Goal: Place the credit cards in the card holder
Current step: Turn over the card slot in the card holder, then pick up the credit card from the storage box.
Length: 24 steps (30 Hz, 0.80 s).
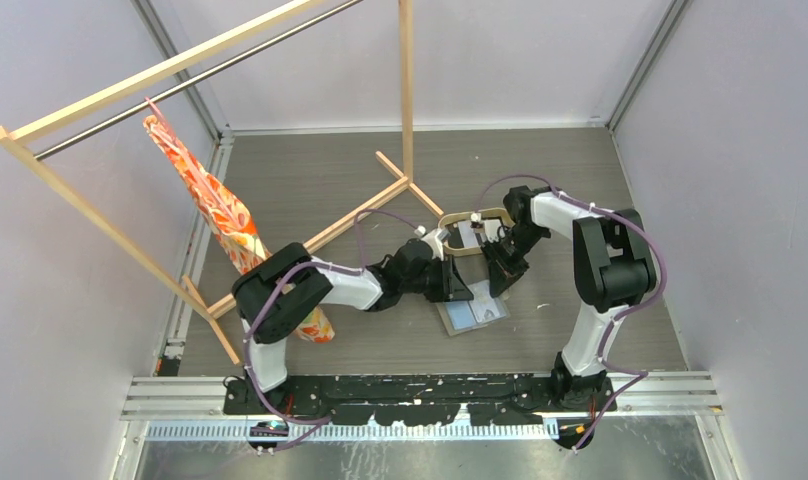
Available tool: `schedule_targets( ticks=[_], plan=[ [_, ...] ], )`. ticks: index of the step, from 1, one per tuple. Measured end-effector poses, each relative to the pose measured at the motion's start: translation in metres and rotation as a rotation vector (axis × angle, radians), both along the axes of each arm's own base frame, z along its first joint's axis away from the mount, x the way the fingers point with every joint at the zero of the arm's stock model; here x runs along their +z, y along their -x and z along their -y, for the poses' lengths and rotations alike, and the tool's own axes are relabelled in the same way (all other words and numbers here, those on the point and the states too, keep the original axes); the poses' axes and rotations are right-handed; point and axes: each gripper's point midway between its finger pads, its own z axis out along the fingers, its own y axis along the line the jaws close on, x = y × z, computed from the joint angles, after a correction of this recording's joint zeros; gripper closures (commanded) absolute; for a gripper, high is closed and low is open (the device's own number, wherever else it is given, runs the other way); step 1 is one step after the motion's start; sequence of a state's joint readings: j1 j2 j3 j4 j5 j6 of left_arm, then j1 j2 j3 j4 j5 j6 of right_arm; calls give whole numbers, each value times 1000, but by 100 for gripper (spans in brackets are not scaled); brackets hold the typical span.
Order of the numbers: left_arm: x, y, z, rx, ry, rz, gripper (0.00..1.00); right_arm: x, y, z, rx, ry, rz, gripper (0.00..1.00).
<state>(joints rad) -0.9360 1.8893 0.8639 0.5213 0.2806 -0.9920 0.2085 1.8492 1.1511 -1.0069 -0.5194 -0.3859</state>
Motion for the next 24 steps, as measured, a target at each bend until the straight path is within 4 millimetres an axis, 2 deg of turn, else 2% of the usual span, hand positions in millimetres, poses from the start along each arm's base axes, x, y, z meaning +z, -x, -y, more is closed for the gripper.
schedule_targets(
  ticks=[2, 10, 12, 15, 19, 22, 24],
  plan=[
    [6, 0, -4, -6, -19, 26, 71, -2, 1, 1, -11, 9, -16, 87],
    [63, -9, -16, -39, -50, 228, 68, 1, 0, -1, -13, 4, -7, 84],
    [71, -12, -17, -42, -63, 266, 67, 6, -1, -2, -6, -9, 15, 83],
    [78, -18, -20, -51, -103, 324, 59, 25, -5, -8, 15, -66, 86, 81],
    [82, -29, -26, -66, -192, 405, 42, 59, -5, -16, 43, -160, 189, 81],
    [96, -46, -30, -55, -253, 487, 29, 82, -5, -21, 54, -224, 257, 79],
    [109, -60, -31, -43, -272, 536, 27, 96, -7, -22, 53, -258, 306, 72]
  ],
)
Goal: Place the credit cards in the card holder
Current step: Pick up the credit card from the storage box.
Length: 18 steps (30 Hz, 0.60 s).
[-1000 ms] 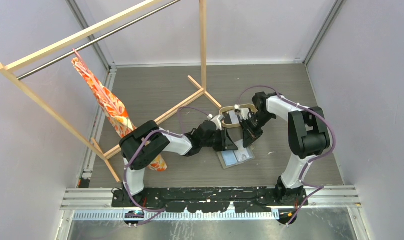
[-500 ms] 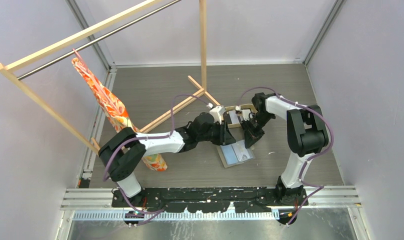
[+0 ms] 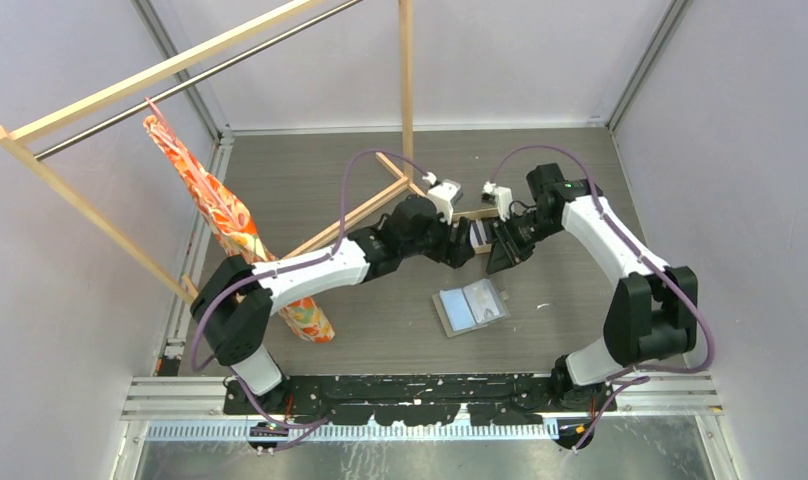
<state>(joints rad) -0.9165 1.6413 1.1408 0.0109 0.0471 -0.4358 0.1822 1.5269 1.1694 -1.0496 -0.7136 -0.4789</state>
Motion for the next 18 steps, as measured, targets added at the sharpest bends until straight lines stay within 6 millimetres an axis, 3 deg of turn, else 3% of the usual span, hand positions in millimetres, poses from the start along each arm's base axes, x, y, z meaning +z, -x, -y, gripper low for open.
schedule_targets(
  ticks=[3, 5, 9, 11, 14, 18],
  plan=[
    [14, -24, -4, 24, 15, 28, 28, 20, -10, 2, -32, -25, 77, 39],
    [21, -48, -10, 60, 35, 26, 30, 36, -28, 5, -88, -39, 159, 34],
    [15, -91, -20, 145, 65, -17, 33, 59, -81, 9, -233, -78, 236, 48],
    [5, -103, -20, 177, 83, -54, 36, 60, -112, 8, -296, -98, 229, 60],
    [-12, -107, -9, 195, 113, -124, 44, 35, -153, 8, -387, -102, 169, 72],
    [-34, -110, 10, 215, 145, -224, 53, -14, -173, 7, -463, -73, 24, 79]
  ],
)
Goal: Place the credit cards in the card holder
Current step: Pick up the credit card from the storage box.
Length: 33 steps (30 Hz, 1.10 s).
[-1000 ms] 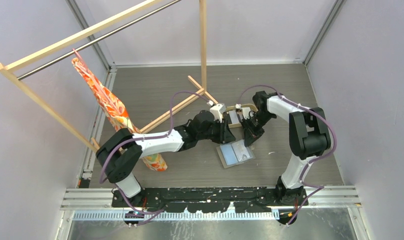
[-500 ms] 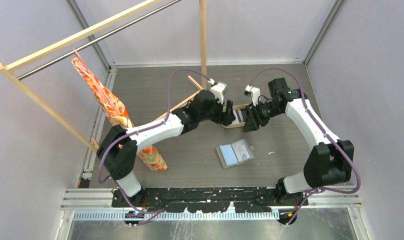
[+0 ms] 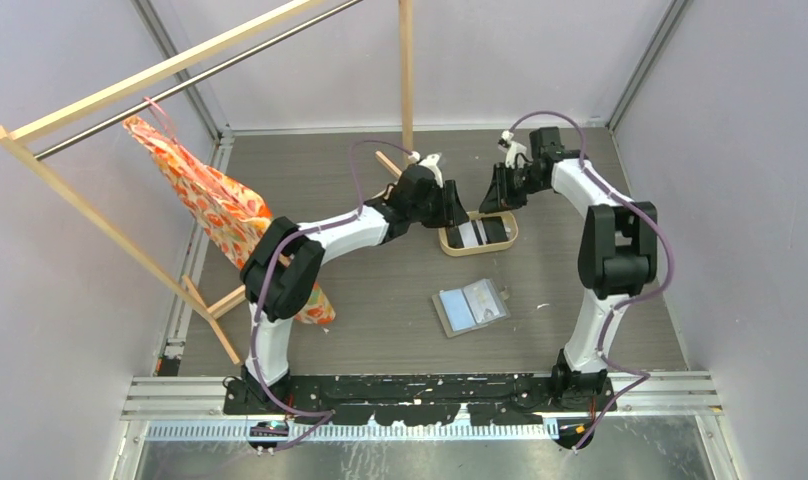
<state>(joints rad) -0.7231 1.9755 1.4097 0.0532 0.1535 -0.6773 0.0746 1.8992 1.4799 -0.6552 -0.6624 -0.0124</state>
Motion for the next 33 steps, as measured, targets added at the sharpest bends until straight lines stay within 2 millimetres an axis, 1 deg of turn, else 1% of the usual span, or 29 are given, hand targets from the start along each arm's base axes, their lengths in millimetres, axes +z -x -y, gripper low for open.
schedule_targets(
  ticks=[2, 4, 6, 8, 12, 17, 22, 29, 33],
  plan=[
    [-11, 1, 3, 16, 6, -43, 55, -21, -4, 0, -21, 1, -61, 81],
    [-20, 2, 5, 36, 14, -87, 55, -38, -5, 0, -37, 5, -113, 83],
    [-26, 1, 9, 44, 17, -110, 54, -50, -7, 0, -46, 8, -146, 84],
    [-32, -1, 13, 50, 13, -129, 54, -56, -11, 0, -56, 10, -162, 84],
    [-40, -4, 16, 67, -3, -152, 53, -61, -14, 1, -65, 18, -171, 84],
    [-48, -1, 11, 98, -44, -170, 53, -58, -15, 2, -68, 26, -170, 85],
    [-51, -1, 10, 109, -66, -178, 53, -62, -12, 3, -66, 32, -188, 85],
    [-56, -3, 15, 116, -63, -192, 53, -75, -5, 4, -58, 42, -234, 85],
    [-61, -4, 16, 119, -65, -202, 54, -76, -3, 4, -53, 45, -240, 85]
  ],
)
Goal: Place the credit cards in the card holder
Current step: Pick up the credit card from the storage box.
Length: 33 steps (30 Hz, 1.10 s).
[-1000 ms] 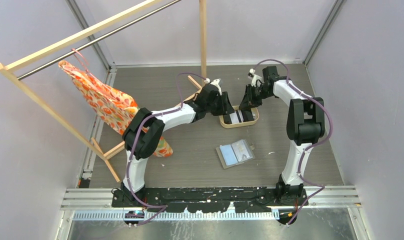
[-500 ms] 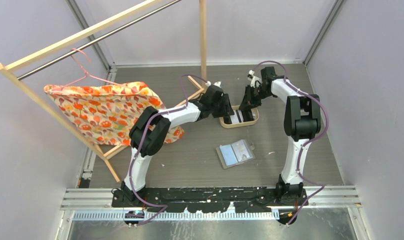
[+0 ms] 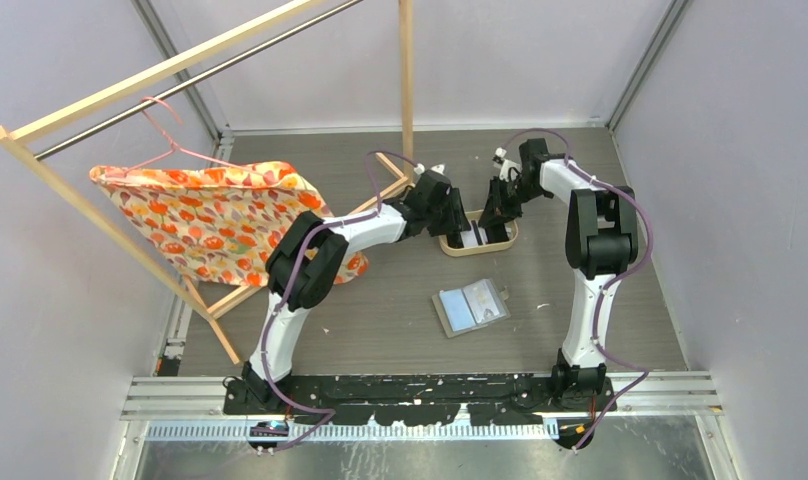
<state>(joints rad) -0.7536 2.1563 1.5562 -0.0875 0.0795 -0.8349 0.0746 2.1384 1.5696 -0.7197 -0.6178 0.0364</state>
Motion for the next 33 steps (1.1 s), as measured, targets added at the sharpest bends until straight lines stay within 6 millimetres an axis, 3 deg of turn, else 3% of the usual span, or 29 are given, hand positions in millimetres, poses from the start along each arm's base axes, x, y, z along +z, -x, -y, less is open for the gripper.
schedule_targets(
  ticks=[23, 33],
  plan=[
    [-6, 0, 10, -12, 18, -42, 59, 0, 0, 2, 4, 16, -3, 85],
    [-3, -3, 16, -13, 123, -41, 60, 1, 0, 2, 7, 17, -1, 85]
  ],
)
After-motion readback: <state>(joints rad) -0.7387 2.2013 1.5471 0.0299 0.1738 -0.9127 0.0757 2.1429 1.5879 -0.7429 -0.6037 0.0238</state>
